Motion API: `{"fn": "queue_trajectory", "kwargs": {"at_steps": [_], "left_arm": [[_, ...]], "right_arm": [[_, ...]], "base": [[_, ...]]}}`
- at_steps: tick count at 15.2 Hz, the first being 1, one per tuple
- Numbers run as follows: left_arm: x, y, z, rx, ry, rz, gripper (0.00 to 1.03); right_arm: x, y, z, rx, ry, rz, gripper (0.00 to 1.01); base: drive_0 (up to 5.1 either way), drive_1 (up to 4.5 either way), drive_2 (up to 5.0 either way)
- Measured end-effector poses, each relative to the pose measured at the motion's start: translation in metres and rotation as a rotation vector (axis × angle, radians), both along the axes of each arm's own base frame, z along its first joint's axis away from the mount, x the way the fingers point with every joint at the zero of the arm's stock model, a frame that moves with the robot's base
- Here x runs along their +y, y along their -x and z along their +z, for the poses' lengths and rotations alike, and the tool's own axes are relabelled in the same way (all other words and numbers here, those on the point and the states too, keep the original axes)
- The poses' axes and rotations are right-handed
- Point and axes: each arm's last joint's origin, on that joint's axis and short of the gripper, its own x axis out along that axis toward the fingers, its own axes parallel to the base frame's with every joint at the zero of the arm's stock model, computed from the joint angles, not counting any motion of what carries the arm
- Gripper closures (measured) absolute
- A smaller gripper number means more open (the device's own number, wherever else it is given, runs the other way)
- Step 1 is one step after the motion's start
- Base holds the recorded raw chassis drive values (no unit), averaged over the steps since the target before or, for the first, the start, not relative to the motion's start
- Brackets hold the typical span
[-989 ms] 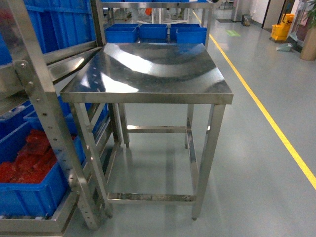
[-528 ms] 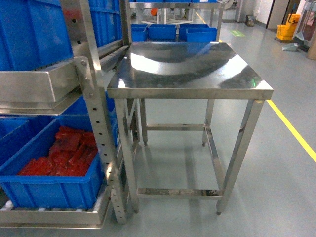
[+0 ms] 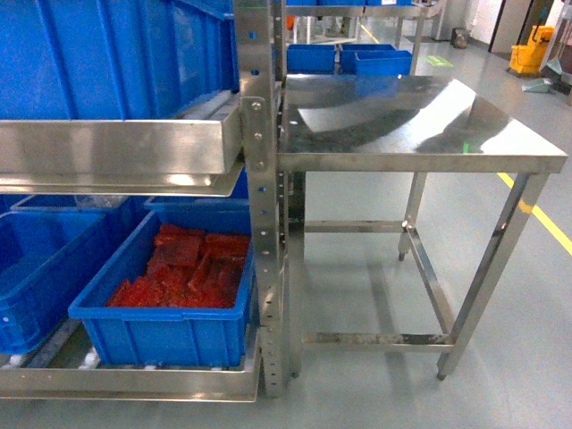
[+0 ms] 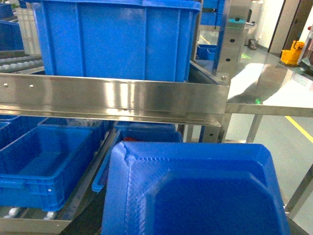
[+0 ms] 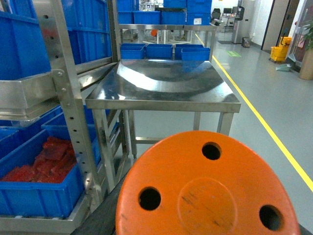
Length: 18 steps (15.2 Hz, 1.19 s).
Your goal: Sort blue parts and orange caps into right shelf containers
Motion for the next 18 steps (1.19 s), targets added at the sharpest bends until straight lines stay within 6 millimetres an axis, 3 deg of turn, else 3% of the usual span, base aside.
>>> {"fn": "queue_trajectory", "kwargs": {"at_steps": [18], "left_arm": [[0.0,0.0,-0.0001,0.001,0.0,-0.001,0.62]], "right_arm": [[0.0,0.0,-0.0003,0.003,0.0,0.001,0.58]], "base": [[-5.1,2.38,2.4]]}}
